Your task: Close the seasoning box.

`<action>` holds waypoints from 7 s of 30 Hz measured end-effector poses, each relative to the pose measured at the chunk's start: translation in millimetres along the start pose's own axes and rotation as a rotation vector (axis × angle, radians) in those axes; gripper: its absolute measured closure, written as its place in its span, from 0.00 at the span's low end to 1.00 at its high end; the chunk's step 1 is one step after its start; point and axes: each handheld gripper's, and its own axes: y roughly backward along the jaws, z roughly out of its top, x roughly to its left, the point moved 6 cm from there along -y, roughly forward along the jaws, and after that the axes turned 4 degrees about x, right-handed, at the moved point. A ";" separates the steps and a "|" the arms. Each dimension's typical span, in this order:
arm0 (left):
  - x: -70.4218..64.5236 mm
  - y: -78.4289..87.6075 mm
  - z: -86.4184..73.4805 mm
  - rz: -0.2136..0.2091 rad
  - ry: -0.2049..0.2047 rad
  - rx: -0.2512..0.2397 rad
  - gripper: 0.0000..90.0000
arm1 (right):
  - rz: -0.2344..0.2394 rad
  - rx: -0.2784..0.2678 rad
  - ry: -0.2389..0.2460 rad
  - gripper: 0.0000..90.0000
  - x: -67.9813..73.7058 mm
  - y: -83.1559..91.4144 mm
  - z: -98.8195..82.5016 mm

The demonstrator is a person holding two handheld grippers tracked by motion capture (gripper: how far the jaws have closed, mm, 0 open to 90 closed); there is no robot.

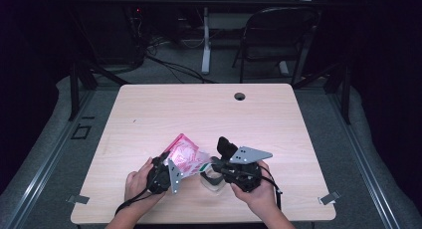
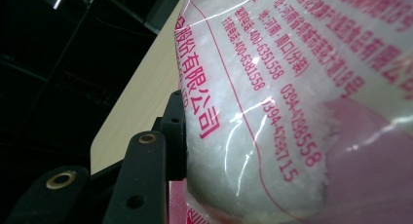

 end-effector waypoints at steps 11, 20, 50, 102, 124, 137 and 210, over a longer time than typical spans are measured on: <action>6.7 6.1 5.5 0.073 -0.051 -0.011 0.69 | 0.001 0.000 0.000 0.97 -0.3 1.3 -1.1; 7.9 8.6 11.7 0.101 -0.074 -0.033 0.69 | -0.010 -0.004 -0.012 0.97 -3.2 4.5 -4.4; 9.5 12.4 16.3 0.152 -0.143 -0.037 0.70 | -0.020 0.015 -0.035 0.97 -8.2 1.7 -12.3; 19.2 22.6 30.4 0.157 -0.311 0.018 0.71 | -0.021 0.036 -0.058 0.98 -12.0 -2.6 -18.1; 28.0 21.4 35.7 0.060 -0.367 0.060 0.71 | -0.018 0.039 -0.057 0.98 -11.5 -3.0 -18.5; 32.5 22.9 44.0 0.086 -0.434 0.068 0.72 | -0.018 0.035 -0.060 0.98 -12.0 -2.6 -18.4; 37.4 34.6 68.3 0.077 -0.697 0.146 0.76 | -0.020 0.027 -0.073 0.98 -16.0 -1.9 -19.0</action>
